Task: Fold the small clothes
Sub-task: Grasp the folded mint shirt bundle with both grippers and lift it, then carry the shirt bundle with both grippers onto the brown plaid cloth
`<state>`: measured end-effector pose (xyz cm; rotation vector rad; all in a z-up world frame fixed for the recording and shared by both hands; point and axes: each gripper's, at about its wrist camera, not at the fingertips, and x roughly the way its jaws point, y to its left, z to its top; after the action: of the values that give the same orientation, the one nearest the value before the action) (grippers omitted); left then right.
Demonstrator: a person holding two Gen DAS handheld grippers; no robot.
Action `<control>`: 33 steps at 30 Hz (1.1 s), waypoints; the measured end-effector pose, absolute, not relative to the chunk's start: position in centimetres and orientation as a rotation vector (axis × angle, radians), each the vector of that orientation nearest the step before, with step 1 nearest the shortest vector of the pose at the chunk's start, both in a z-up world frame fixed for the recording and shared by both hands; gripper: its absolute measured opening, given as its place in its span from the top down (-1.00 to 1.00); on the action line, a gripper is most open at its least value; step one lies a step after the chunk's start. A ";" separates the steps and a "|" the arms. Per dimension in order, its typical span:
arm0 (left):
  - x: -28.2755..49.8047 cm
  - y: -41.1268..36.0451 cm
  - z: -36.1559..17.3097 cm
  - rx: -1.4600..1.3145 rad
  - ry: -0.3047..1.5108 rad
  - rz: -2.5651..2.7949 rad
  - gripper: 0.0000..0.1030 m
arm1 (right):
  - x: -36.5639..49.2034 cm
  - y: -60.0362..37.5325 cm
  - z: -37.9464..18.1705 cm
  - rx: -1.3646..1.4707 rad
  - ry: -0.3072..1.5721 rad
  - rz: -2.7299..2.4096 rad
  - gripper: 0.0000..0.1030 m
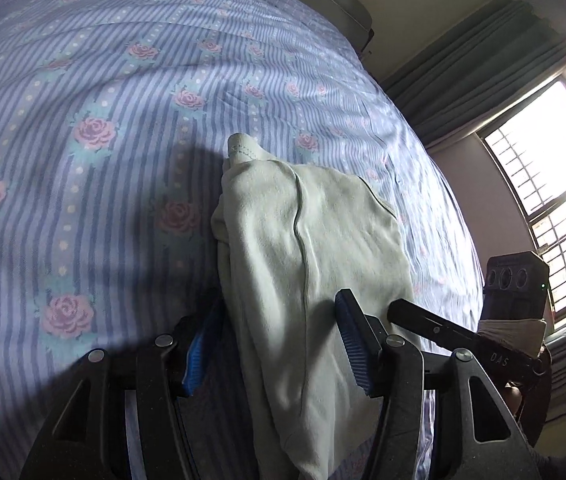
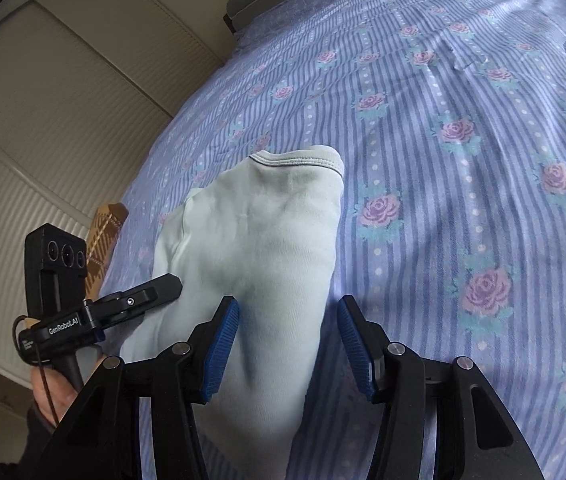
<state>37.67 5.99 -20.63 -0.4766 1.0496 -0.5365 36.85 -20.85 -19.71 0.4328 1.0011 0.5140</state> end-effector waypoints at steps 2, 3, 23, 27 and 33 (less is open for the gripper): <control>38.4 6.0 -20.8 -0.493 1.050 -0.551 -0.09 | 37.7 -20.4 -20.1 0.445 1.010 0.536 -0.02; 38.8 6.0 -21.0 -0.506 1.051 -0.557 -0.10 | 38.1 -20.2 -20.3 0.456 1.013 0.542 -0.02; 37.3 5.5 -18.0 -0.518 0.989 -0.589 0.61 | 37.4 -21.0 -18.3 0.606 0.996 0.625 0.64; 35.9 6.4 -15.7 -0.513 0.960 -0.590 0.61 | 36.4 -20.1 -15.6 0.591 0.962 0.635 0.64; 33.1 9.5 -11.6 -0.507 0.889 -0.580 0.61 | 34.9 -16.7 -11.3 0.549 0.916 0.674 0.64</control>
<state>33.14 9.55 -11.58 -0.5068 0.8893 -0.5805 34.88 -16.66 -11.33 0.5490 0.9163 0.6738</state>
